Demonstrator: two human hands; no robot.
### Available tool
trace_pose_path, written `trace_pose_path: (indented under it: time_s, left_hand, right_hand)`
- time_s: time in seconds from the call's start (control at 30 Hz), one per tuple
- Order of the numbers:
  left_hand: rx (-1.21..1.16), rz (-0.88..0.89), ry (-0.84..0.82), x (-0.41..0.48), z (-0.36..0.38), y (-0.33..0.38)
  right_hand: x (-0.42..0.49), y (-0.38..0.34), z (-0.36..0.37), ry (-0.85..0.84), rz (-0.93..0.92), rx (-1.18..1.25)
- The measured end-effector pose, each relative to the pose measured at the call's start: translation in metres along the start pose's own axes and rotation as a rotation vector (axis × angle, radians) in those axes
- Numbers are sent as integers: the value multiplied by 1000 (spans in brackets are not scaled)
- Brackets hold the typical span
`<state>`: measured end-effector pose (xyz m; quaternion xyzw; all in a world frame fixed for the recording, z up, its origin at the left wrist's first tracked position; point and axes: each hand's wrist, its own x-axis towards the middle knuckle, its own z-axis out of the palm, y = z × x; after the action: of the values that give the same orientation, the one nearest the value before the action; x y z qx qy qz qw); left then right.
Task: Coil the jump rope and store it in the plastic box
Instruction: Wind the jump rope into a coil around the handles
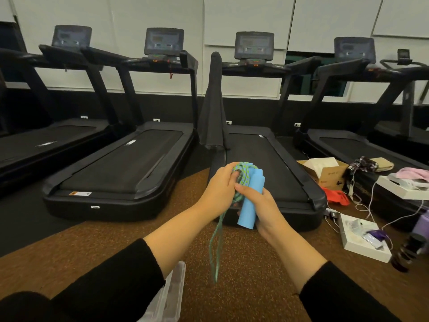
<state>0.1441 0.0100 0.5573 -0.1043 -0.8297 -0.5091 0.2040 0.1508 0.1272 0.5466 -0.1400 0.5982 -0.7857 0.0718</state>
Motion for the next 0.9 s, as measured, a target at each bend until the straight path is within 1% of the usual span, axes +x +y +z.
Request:
trace_pose_path:
  time_s: [0.07, 0.1, 0.17, 0.27, 0.33, 0.43, 0.53, 0.67, 0.8, 0.83, 0.9]
  left_hand:
    - [75, 28, -7, -3, 5, 0]
    - [56, 38, -22, -4, 7, 1]
    - [-56, 7, -54, -3, 8, 5]
    - [-269, -132, -116, 0, 4, 13]
    - [-370, -210, -151, 1, 0, 16]
    - [-446, -273, -206, 2, -4, 17]
    - [-455, -238, -241, 0, -3, 18]
    - [-373, -227, -219, 0, 3, 14]
    - [-112, -206, -182, 2, 5, 14]
    - [-52, -188, -191, 2, 5, 15]
    - [-1, -155, -205, 1, 4, 16]
  right_hand:
    - [1, 5, -3, 68, -22, -8]
    - [1, 7, -5, 91, -37, -23]
    - [2, 7, -8, 102, -52, -60]
    - [3, 4, -12, 67, -48, -95]
    - [4, 2, -15, 31, -41, -122]
    - [5, 0, -19, -12, -42, -161]
    - [5, -1, -20, 13, -74, -210]
    - [7, 5, -19, 129, -111, -389]
    - [1, 5, -18, 198, -208, -527]
    - [-1, 6, -18, 204, -234, -534]
    - [-2, 5, -18, 194, -244, -473]
